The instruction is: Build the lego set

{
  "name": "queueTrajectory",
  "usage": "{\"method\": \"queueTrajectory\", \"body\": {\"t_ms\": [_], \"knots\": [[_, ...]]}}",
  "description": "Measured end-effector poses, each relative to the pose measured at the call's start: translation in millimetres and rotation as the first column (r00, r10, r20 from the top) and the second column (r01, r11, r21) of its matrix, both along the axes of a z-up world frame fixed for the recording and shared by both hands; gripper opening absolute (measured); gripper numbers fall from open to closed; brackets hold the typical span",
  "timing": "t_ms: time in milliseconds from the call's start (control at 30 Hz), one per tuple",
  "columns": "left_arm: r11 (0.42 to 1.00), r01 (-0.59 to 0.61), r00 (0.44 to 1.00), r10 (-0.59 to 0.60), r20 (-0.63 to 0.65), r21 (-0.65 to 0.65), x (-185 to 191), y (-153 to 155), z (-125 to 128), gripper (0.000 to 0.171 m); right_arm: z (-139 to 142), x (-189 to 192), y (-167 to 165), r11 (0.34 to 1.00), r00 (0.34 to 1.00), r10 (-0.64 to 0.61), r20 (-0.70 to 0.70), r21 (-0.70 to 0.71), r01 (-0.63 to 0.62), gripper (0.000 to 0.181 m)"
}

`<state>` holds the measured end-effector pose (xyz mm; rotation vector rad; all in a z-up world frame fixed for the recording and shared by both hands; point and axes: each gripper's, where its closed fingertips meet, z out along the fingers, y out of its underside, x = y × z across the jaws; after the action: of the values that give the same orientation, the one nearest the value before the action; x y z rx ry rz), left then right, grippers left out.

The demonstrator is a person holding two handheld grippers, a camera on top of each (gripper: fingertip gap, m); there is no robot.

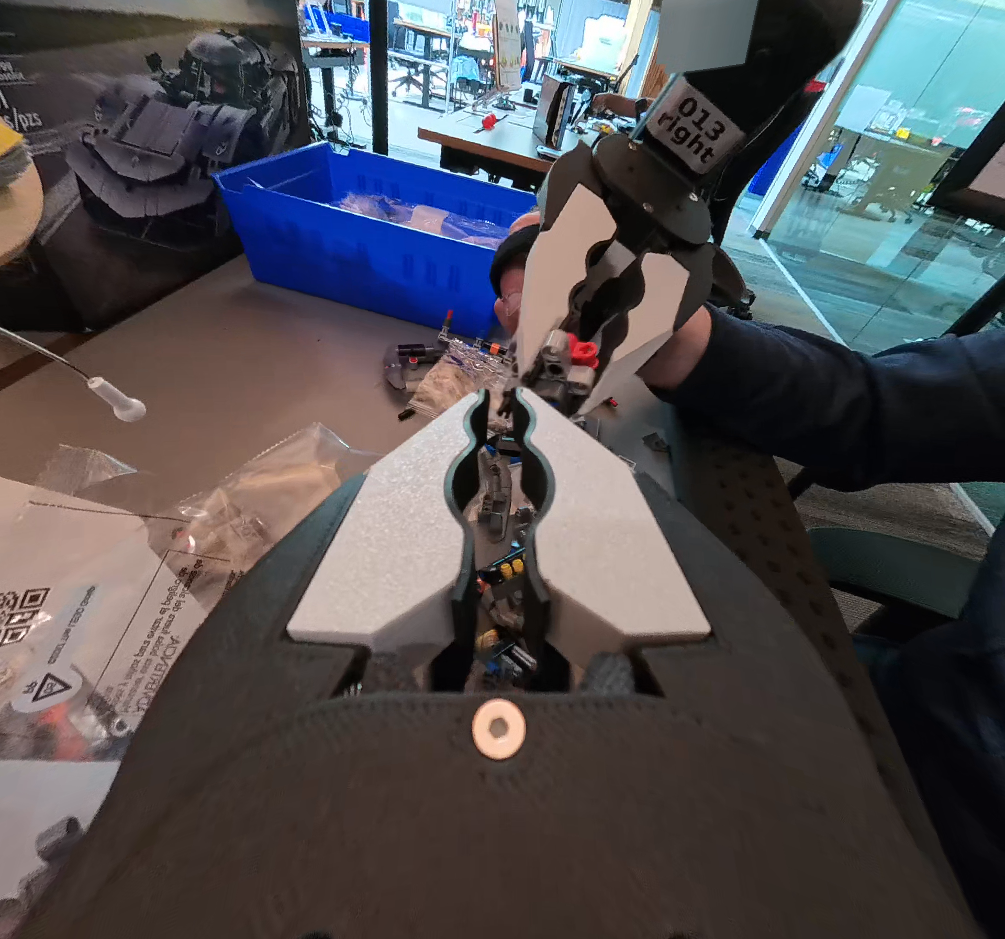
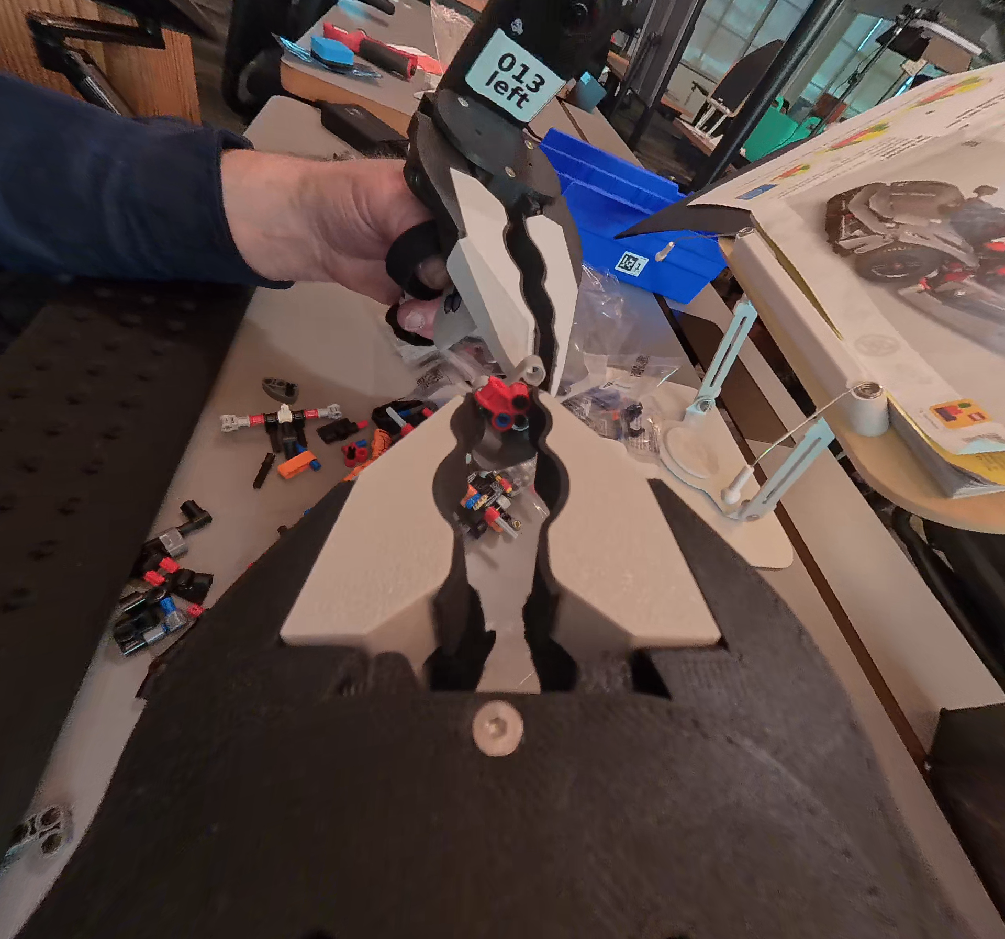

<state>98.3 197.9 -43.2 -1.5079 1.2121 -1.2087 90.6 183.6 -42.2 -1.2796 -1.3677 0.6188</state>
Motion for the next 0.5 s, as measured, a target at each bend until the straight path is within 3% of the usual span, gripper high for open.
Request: {"method": "queueTrajectory", "body": {"t_ms": [133,300,500], "knots": [[0.995,0.072,0.997,-0.069,0.043,-0.07,1.1,-9.1,3.9,0.008,6.8,2.4,-4.1,0.997,0.997,0.048,-0.067,-0.057,-0.052,0.016],[0.997,0.051,0.999,-0.05,0.021,-0.054,0.7,-6.7,1.1,0.008,4.3,2.8,-3.8,0.994,0.996,0.054,-0.07,-0.088,-0.061,0.016],[0.993,0.084,0.996,-0.082,0.032,-0.08,4.0,-11.7,1.3,0.021,19.4,7.1,-9.4,0.991,0.985,0.087,-0.15,-0.092,-0.102,0.016]]}}
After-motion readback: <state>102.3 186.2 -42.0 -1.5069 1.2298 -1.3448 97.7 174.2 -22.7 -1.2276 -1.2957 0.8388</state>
